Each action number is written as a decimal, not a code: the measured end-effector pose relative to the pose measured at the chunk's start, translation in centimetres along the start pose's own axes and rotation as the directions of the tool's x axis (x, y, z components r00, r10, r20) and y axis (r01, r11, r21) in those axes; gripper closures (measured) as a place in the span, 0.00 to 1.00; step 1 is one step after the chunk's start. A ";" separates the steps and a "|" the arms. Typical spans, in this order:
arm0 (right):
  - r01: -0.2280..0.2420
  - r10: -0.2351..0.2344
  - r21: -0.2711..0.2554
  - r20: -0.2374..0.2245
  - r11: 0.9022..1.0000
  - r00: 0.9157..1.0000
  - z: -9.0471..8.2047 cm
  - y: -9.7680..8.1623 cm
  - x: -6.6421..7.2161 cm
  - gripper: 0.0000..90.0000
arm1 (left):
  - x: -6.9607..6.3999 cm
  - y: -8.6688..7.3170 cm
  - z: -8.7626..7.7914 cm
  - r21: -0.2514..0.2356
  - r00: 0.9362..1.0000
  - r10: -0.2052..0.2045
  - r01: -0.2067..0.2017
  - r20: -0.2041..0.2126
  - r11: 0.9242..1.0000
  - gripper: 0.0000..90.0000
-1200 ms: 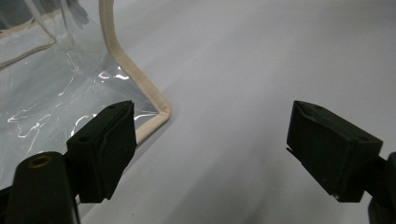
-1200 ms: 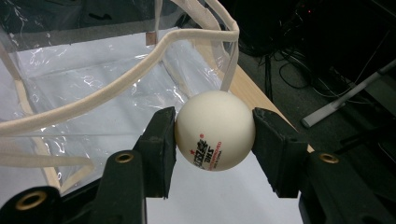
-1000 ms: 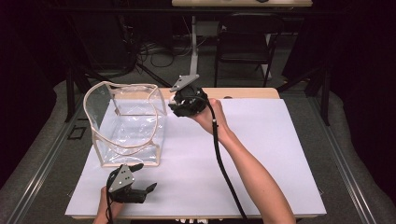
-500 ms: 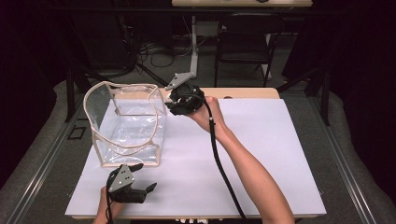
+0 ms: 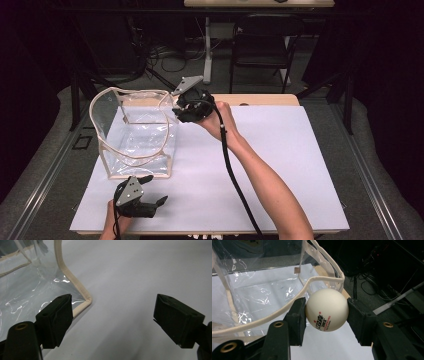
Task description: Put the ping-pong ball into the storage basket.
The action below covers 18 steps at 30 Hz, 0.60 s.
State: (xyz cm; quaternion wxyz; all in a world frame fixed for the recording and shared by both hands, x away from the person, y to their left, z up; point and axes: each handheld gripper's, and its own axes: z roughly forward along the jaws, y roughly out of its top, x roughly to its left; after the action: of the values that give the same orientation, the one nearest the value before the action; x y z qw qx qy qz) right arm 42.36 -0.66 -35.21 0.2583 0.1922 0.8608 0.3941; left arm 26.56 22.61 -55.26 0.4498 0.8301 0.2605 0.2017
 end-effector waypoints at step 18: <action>0.027 -0.027 0.000 -0.013 1.000 1.000 0.3 1.0 0.8 0.56 | 0.0 0.0 0.0 0.000 1.000 0.002 -0.002 0.001 1.000 0.18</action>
State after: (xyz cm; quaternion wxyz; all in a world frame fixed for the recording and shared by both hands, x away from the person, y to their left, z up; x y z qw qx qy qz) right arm 42.05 0.60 -34.83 0.2581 0.1783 0.8650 0.3916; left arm 26.56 22.65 -55.24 0.4499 0.8304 0.2595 0.2018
